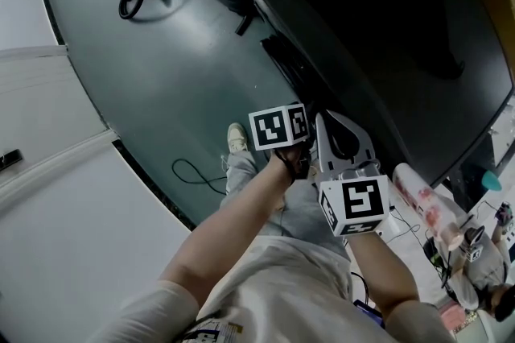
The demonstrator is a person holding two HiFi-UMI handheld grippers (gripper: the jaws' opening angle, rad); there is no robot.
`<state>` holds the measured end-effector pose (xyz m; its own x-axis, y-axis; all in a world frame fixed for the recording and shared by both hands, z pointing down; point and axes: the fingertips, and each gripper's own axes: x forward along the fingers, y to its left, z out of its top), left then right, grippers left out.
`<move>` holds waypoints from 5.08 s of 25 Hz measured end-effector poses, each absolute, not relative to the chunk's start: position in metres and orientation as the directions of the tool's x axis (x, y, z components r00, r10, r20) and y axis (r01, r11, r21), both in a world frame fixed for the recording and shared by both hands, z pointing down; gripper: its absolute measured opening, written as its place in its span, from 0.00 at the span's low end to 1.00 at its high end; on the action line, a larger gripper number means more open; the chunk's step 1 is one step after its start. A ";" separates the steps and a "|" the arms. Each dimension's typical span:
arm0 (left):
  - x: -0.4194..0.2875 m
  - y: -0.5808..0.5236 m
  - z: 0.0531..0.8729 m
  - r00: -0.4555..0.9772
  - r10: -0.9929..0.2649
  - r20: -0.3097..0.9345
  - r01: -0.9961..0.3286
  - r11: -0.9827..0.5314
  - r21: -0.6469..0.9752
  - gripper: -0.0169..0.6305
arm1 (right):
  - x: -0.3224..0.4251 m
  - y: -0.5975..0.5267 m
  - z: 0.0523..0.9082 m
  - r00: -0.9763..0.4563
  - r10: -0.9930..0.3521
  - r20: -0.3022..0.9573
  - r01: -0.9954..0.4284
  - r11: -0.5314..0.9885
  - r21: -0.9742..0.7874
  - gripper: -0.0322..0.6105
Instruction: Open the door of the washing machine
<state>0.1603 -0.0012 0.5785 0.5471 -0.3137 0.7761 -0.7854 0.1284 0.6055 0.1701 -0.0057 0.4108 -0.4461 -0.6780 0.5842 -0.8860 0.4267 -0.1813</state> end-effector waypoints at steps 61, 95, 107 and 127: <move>-0.121 -0.037 0.603 0.426 -0.148 0.892 -0.729 -0.641 0.242 0.25 | -0.022 -0.025 0.389 -0.573 -0.577 0.582 -0.788 0.584 -0.196 0.09; -0.166 -0.129 0.611 0.277 -0.289 0.916 -0.455 -0.879 -0.140 0.29 | -0.090 -0.017 0.375 -0.538 -0.589 0.603 -0.796 0.590 -0.134 0.09; -0.194 -0.119 0.503 0.362 -0.558 0.746 -0.706 -0.688 -0.172 0.35 | -0.090 -0.011 0.344 -0.528 -0.634 0.565 -0.803 0.590 -0.088 0.09; -0.185 -0.043 0.259 0.444 -0.793 0.417 -0.815 -0.551 -0.181 0.29 | -0.071 -0.004 0.189 -0.590 -0.749 0.300 -0.770 0.634 0.069 0.09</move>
<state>-0.1852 -0.0432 0.2593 0.4441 -0.7932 0.4166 -0.8146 -0.5511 -0.1808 -0.0707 -0.0043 0.1887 -0.5904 -0.7494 0.2997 -0.7700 0.6343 0.0692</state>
